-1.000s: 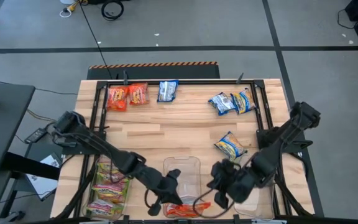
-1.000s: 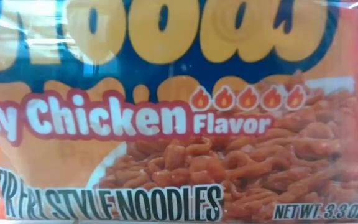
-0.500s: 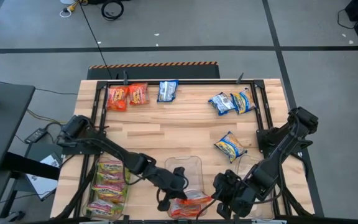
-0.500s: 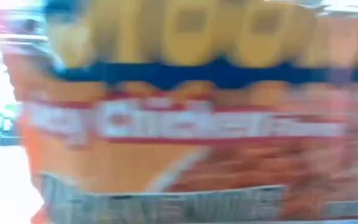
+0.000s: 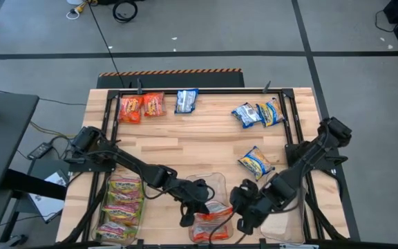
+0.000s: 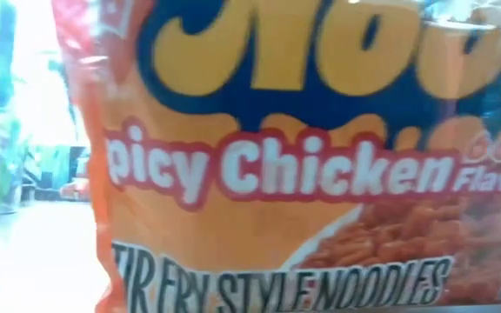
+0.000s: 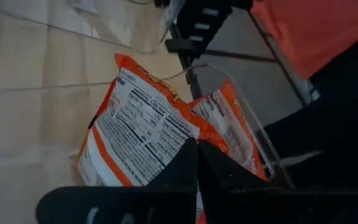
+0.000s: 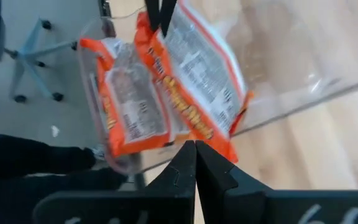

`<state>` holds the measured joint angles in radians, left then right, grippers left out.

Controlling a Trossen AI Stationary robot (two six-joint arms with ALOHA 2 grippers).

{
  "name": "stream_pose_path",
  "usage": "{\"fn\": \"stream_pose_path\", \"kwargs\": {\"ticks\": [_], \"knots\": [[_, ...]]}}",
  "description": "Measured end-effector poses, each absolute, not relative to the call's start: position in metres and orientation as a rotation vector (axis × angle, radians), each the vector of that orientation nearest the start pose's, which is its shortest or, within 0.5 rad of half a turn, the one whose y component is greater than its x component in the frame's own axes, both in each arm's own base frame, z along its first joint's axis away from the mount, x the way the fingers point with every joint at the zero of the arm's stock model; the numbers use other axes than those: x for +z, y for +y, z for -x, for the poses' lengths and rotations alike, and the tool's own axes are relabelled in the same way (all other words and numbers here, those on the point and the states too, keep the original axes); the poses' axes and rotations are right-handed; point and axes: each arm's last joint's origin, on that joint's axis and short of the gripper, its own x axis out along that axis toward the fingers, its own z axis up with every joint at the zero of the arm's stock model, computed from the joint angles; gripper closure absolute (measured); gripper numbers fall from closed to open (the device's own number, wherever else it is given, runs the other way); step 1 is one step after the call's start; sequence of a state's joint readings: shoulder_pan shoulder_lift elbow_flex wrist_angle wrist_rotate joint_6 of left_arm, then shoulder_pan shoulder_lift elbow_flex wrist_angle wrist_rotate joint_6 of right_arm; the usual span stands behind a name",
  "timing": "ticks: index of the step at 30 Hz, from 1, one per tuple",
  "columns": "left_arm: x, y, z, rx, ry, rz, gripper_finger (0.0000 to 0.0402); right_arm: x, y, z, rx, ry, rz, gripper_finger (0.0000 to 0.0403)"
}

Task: Sort Maruchan noodles
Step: Put the orange noodle pack into the middle transparent bin

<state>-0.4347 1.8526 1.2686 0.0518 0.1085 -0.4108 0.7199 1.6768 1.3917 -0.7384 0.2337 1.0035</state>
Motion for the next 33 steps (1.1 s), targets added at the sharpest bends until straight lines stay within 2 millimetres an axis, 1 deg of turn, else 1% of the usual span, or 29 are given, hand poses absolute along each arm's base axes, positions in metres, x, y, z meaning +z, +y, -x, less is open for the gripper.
{"fn": "stream_pose_path", "kwargs": {"ticks": [2,4,6,8,11,15,18,21,24,27,33], "knots": [[0.223,-0.177,-0.374,-0.406,0.634,0.328,0.0395,0.272,0.220,-0.272,-0.033,1.014,-0.378,0.0393],[0.223,-0.177,-0.374,-0.406,0.640,0.347,0.0395,0.270,0.217,-0.275,0.006,1.017,-0.267,0.0393],[0.223,-0.178,-0.374,-0.412,0.648,0.366,0.0395,0.265,0.216,-0.276,0.036,1.025,-0.151,0.0388],[0.223,-0.176,-0.375,-0.404,0.656,0.385,0.0395,0.263,0.217,-0.276,0.076,1.028,-0.066,0.0374],[0.222,-0.172,-0.376,-0.385,0.665,0.406,0.0395,0.261,0.221,-0.280,0.137,1.008,-0.015,0.0335],[0.221,-0.166,-0.378,-0.364,0.675,0.418,0.0395,0.256,0.227,-0.282,0.159,0.978,0.060,0.0262],[0.221,-0.165,-0.379,-0.362,0.675,0.416,0.0395,0.247,0.230,-0.284,0.126,0.963,0.114,0.0212],[0.221,-0.166,-0.378,-0.373,0.691,0.432,0.0395,0.232,0.235,-0.284,0.114,0.991,0.151,0.0179],[0.220,-0.168,-0.376,-0.374,0.702,0.436,0.0394,0.218,0.241,-0.287,0.112,1.016,0.176,0.0165],[0.221,-0.170,-0.376,-0.378,0.691,0.451,0.0394,0.206,0.243,-0.291,0.077,1.018,0.205,0.0164],[0.224,-0.172,-0.377,-0.393,0.668,0.488,0.0394,0.197,0.244,-0.297,-0.001,0.969,0.249,0.0177]]}}
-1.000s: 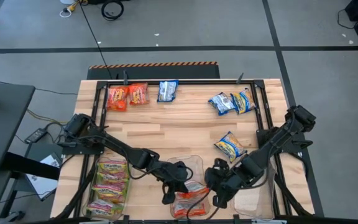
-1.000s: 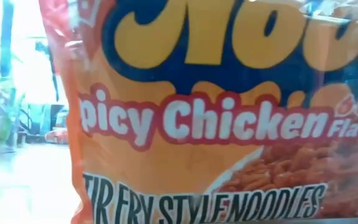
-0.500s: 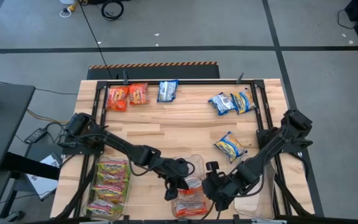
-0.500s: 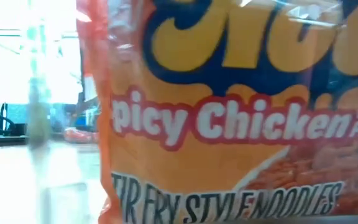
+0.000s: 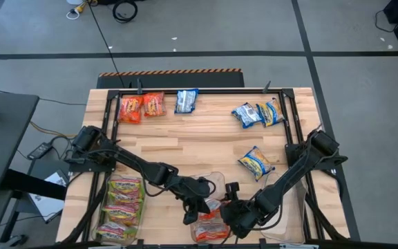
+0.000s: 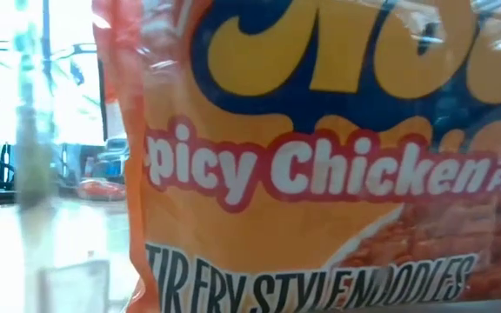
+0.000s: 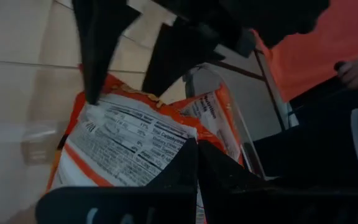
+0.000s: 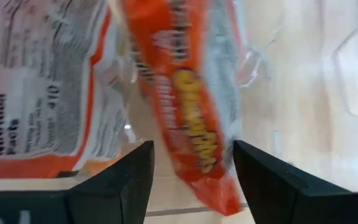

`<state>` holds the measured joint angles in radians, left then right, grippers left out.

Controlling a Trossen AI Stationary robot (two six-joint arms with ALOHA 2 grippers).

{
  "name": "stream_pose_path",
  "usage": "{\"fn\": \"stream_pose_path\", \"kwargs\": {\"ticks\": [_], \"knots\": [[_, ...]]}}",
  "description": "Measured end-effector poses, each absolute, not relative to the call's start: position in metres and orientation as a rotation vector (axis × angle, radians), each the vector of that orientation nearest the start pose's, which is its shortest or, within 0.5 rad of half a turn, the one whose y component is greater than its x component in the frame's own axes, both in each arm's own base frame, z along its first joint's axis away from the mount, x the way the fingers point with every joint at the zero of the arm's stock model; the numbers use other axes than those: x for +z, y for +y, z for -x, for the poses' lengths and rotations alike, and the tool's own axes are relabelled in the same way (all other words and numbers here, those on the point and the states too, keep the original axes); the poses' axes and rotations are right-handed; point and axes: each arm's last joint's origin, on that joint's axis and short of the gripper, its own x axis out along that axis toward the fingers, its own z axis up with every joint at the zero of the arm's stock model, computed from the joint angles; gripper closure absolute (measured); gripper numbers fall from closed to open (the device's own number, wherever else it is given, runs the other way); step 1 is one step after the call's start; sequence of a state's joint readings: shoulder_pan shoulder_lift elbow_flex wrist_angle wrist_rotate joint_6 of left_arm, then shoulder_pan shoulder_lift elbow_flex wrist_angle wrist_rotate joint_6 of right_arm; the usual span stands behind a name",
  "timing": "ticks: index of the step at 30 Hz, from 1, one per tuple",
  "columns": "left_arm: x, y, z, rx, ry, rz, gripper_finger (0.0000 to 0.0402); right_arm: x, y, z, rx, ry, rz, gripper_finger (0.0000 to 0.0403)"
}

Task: Sort Maruchan noodles
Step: Put the orange noodle pack into the middle transparent bin

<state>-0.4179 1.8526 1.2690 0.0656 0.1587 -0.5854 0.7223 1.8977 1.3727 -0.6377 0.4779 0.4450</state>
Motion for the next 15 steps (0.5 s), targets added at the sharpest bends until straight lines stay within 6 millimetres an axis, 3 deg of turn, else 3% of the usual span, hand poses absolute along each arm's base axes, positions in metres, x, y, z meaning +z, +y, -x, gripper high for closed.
{"fn": "stream_pose_path", "kwargs": {"ticks": [8,15], "knots": [[0.226,-0.174,-0.377,-0.443,0.668,0.511,0.0393,0.203,0.243,-0.300,-0.033,0.889,0.294,0.0192],[0.229,-0.172,-0.380,-0.444,0.630,0.516,0.0393,0.189,0.247,-0.308,0.020,0.912,0.285,0.0207]]}}
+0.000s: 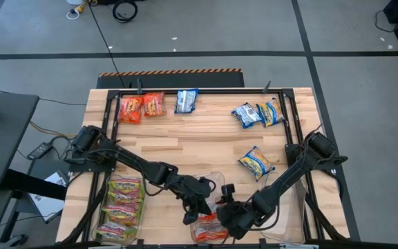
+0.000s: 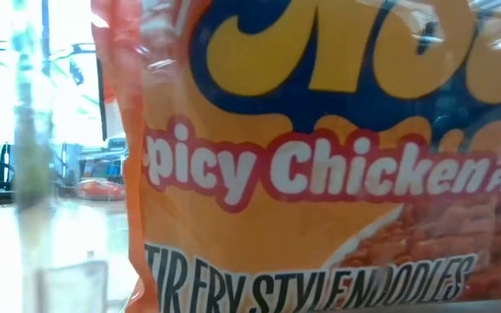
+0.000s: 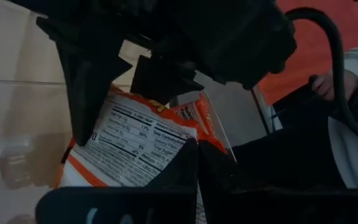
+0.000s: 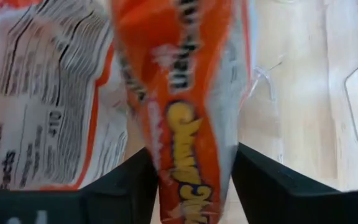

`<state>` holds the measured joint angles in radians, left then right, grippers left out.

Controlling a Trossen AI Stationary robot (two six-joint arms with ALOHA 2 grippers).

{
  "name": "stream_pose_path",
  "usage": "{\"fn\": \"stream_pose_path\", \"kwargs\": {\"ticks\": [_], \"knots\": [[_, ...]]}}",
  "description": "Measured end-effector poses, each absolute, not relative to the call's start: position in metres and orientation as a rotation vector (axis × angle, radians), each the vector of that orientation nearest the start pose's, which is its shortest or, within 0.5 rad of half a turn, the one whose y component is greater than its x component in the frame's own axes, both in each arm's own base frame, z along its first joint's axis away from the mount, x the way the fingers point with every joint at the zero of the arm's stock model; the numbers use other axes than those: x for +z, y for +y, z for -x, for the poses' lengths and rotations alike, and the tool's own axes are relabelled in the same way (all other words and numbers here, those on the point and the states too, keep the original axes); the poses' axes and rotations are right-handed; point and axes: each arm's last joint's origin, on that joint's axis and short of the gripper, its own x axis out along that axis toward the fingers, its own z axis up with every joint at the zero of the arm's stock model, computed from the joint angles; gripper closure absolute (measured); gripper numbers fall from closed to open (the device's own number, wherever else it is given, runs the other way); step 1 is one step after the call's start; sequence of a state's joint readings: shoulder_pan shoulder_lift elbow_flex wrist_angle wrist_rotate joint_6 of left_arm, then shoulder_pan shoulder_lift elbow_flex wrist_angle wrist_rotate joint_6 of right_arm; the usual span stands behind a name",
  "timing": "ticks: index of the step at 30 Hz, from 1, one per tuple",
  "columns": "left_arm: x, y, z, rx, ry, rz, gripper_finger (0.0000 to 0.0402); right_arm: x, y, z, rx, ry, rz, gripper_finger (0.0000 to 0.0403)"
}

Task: Sort Maruchan noodles
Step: Put the orange noodle pack into the middle transparent bin

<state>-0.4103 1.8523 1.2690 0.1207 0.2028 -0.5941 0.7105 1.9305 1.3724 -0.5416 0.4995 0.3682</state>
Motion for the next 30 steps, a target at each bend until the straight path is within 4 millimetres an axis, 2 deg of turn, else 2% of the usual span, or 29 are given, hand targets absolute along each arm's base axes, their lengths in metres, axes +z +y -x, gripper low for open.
{"fn": "stream_pose_path", "kwargs": {"ticks": [6,11,17,22,26,30], "knots": [[0.229,-0.172,-0.380,-0.448,0.631,0.512,0.0393,0.191,0.247,-0.309,0.025,0.929,0.173,0.0277],[0.227,-0.168,-0.380,-0.434,0.653,0.519,0.0384,0.194,0.243,-0.311,0.074,0.997,0.011,0.0325],[0.227,-0.155,-0.383,-0.469,0.706,0.563,0.0321,0.208,0.225,-0.312,0.140,1.137,-0.195,0.0335],[0.232,-0.142,-0.376,-0.550,0.798,0.556,0.0270,0.213,0.210,-0.315,0.184,1.337,-0.372,0.0335],[0.241,-0.131,-0.368,-0.527,0.839,0.526,0.0264,0.223,0.202,-0.318,0.148,1.395,-0.414,0.0336],[0.248,-0.119,-0.356,-0.391,0.885,0.463,0.0271,0.230,0.197,-0.319,0.100,1.400,-0.398,0.0336]]}}
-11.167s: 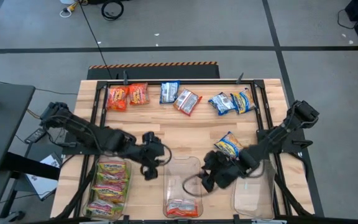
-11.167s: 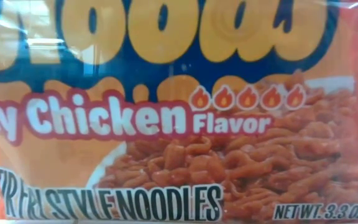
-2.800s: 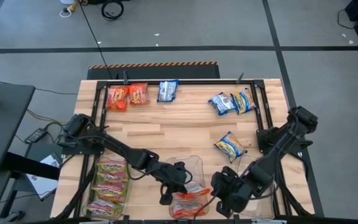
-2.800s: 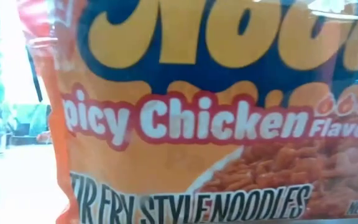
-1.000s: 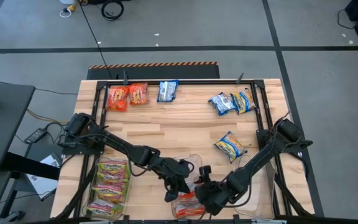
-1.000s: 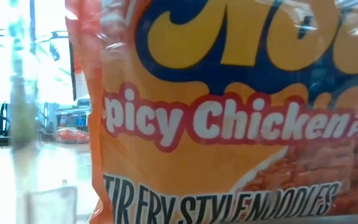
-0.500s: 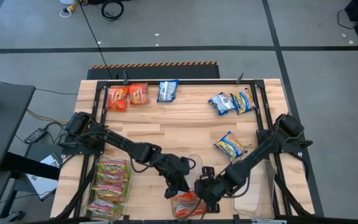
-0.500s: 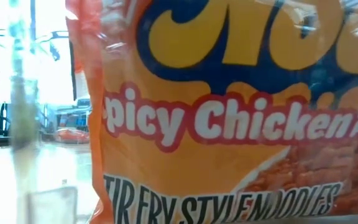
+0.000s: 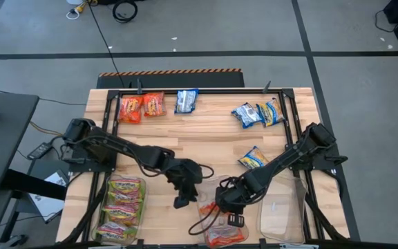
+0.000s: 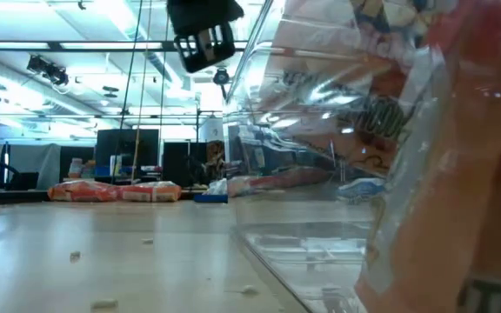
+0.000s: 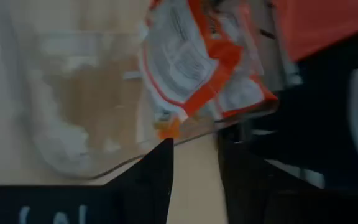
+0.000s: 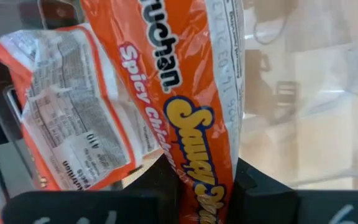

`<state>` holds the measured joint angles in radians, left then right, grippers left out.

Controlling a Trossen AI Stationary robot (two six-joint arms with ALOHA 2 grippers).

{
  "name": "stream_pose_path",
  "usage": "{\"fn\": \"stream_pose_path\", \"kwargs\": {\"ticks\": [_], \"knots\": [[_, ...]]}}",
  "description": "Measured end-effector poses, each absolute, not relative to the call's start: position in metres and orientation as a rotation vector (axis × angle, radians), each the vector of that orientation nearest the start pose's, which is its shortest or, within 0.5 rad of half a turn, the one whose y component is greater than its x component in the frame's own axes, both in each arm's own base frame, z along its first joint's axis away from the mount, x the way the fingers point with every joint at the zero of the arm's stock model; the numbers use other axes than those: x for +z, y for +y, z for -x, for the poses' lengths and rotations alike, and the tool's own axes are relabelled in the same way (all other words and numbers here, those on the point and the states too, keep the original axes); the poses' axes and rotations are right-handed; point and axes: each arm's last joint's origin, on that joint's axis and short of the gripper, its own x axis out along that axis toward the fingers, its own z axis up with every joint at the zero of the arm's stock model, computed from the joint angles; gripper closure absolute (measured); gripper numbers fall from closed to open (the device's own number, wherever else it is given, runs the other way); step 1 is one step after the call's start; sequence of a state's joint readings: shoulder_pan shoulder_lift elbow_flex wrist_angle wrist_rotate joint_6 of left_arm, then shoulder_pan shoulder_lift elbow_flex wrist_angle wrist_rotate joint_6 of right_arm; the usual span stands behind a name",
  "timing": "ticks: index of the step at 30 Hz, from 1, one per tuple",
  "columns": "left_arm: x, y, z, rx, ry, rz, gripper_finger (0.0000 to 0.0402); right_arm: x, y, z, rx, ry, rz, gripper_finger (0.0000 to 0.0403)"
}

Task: Sort Maruchan noodles
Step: Put the orange noodle pack into the middle transparent bin

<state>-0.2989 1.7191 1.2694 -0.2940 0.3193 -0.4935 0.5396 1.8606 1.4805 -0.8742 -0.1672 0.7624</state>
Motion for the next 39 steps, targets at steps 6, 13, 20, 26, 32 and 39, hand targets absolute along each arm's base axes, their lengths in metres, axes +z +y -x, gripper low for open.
{"fn": "stream_pose_path", "kwargs": {"ticks": [6,13,20,26,32,39], "knots": [[0.246,-0.120,-0.356,-0.262,0.856,0.402,0.0275,0.230,0.198,-0.318,0.105,1.410,-0.368,0.0336],[0.219,-0.124,-0.365,-0.239,0.912,0.362,0.0276,0.229,0.204,-0.314,0.193,1.378,-0.211,0.0319],[0.213,-0.102,-0.372,-0.151,0.913,0.285,0.0276,0.226,0.202,-0.316,0.200,1.385,-0.186,0.0268],[0.213,-0.072,-0.378,-0.075,0.905,0.273,0.0276,0.212,0.207,-0.325,0.195,1.367,-0.191,0.0239],[0.217,-0.062,-0.377,-0.095,0.913,0.313,0.0276,0.214,0.209,-0.328,0.195,1.329,-0.200,0.0238],[0.227,-0.068,-0.370,-0.148,0.920,0.340,0.0276,0.226,0.207,-0.325,0.196,1.295,-0.205,0.0232]]}}
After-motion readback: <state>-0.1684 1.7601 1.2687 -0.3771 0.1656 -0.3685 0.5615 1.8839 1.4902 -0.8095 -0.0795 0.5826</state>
